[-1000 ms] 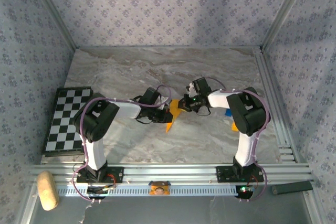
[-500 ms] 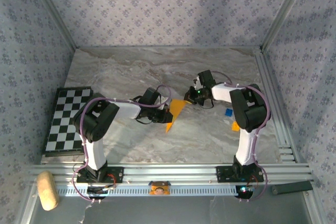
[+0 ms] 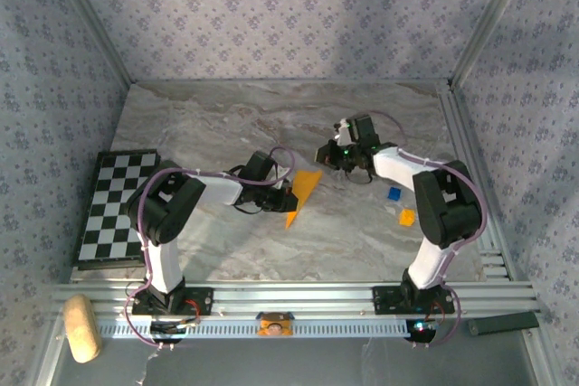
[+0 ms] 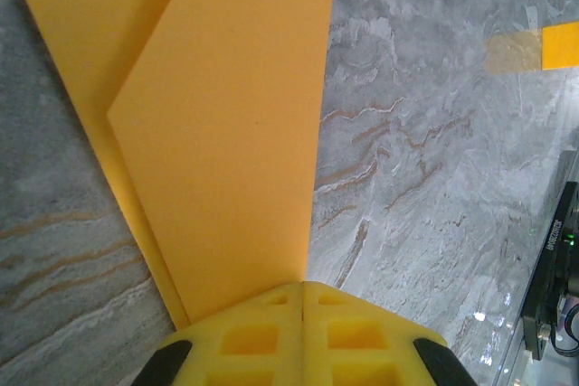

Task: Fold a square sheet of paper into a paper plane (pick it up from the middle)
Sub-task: Fold the wing for the fifth time at the center of the table.

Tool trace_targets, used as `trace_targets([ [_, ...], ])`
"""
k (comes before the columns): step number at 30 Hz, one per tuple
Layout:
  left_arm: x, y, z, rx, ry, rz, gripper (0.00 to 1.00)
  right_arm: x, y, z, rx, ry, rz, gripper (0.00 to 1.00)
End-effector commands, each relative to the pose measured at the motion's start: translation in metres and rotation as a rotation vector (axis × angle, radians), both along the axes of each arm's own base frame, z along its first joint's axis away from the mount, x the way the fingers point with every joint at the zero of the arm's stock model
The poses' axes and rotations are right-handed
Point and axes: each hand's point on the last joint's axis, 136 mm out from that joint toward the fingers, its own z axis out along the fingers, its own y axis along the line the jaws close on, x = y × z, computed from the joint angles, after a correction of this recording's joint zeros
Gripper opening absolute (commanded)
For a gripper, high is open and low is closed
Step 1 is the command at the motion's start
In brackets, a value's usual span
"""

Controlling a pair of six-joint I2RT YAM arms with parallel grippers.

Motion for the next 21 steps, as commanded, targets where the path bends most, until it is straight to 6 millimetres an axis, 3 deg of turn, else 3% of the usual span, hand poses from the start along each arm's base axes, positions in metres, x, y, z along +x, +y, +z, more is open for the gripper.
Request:
trace_targets([
  [1, -0.042, 0.045, -0.059, 0.226, 0.2, 0.025, 0.0, -0.027, 0.021, -0.02, 0.01, 0.054, 0.101, 0.05],
  [5, -0.041, 0.045, -0.061, 0.226, 0.201, 0.028, 0.0, -0.032, 0.022, -0.044, -0.023, 0.087, 0.081, 0.01],
  [13, -0.038, 0.045, -0.056, 0.222, 0.193, 0.047, 0.0, -0.04, -0.005, -0.091, -0.153, 0.19, -0.015, 0.0],
  [18, -0.028, 0.036, -0.037, 0.181, 0.17, 0.059, 0.0, -0.045, -0.023, -0.111, -0.233, 0.258, -0.062, 0.0],
  [21, -0.019, 0.029, -0.018, 0.149, 0.139, 0.067, 0.0, -0.046, -0.02, -0.112, -0.204, 0.263, -0.06, 0.0],
])
